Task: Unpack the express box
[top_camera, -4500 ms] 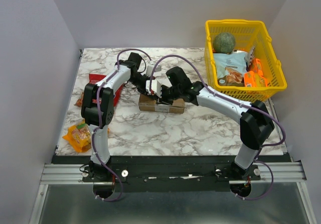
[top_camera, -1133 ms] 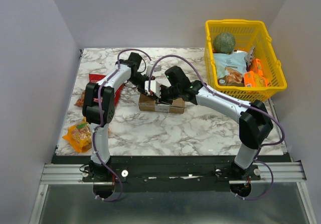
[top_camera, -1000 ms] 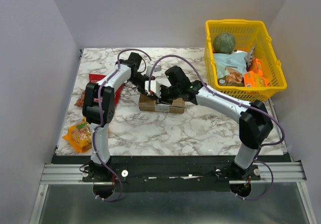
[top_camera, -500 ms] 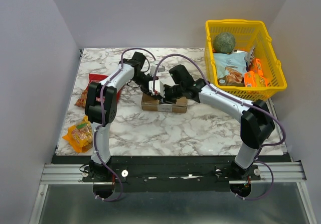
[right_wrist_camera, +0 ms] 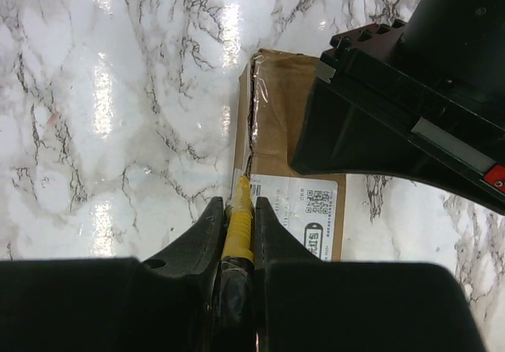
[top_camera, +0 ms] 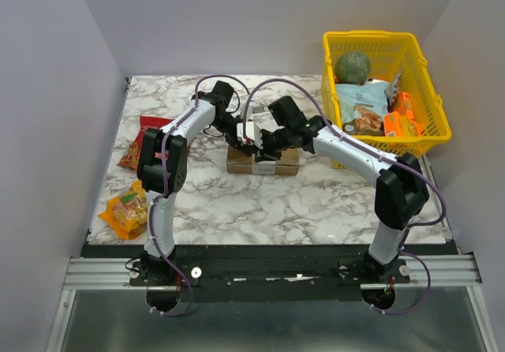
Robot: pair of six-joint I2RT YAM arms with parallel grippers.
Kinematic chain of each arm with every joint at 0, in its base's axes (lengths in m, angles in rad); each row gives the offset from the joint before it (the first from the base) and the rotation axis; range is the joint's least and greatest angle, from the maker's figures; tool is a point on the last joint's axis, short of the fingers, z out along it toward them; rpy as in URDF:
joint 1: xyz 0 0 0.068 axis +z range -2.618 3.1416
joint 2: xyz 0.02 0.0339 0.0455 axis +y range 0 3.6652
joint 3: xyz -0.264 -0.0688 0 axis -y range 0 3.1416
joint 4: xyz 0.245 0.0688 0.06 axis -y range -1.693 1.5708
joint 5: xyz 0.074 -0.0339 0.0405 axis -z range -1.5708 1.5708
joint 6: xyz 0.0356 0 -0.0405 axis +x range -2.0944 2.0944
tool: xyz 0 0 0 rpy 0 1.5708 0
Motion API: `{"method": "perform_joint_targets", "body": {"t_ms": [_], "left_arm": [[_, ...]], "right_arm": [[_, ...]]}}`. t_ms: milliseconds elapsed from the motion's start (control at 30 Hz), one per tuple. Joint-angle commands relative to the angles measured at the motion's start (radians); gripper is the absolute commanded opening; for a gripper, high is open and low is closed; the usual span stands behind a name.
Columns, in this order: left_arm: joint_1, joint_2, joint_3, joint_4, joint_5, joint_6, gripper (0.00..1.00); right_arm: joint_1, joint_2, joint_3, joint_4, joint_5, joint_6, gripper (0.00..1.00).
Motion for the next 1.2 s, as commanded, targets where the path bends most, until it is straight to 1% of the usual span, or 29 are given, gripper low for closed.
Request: {"method": "perform_joint_targets", "body": {"t_ms": [0,100,200,267,400,500,700,767,833,1000,1100,1167], "left_arm": [[-0.006,0.159,-0.003,0.042,-0.252,0.089,0.00],[-0.013,0.163,0.052,0.033,-0.238,0.093,0.00],[-0.015,0.134,0.072,0.033,-0.206,0.073,0.00],[-0.015,0.105,0.060,0.034,-0.161,0.058,0.00],[-0.015,0.027,-0.018,0.022,-0.092,0.041,0.00],[-0.015,0.002,-0.062,-0.013,-0.042,0.042,0.00],[-0.015,-0.033,-0.141,-0.018,-0.005,0.024,0.00],[-0.012,-0.041,-0.139,-0.035,0.018,0.024,0.00],[-0.012,-0.045,-0.132,-0.069,0.041,0.032,0.00],[-0.012,-0.028,-0.138,-0.106,0.038,0.036,0.00],[-0.006,-0.047,-0.136,-0.131,0.084,0.053,0.00],[-0.003,-0.059,-0.121,-0.159,0.144,0.072,0.00]], "right_arm": [[0.003,0.071,0.033,-0.212,-0.018,0.025,0.01],[0.021,0.100,0.047,-0.180,-0.013,0.056,0.00],[0.058,0.150,0.105,-0.157,0.001,0.113,0.00],[0.080,0.172,0.148,-0.115,0.004,0.194,0.00],[0.110,0.204,0.188,-0.049,0.053,0.291,0.00],[0.132,0.195,0.180,-0.020,0.079,0.308,0.00],[0.135,0.175,0.154,0.012,0.171,0.357,0.00],[0.137,0.166,0.146,0.044,0.217,0.411,0.00],[0.136,0.161,0.146,0.055,0.249,0.430,0.00],[0.135,0.132,0.117,0.089,0.355,0.476,0.00],[0.135,0.114,0.085,0.100,0.363,0.481,0.00],[0.133,0.111,0.076,0.098,0.354,0.489,0.00]]}}
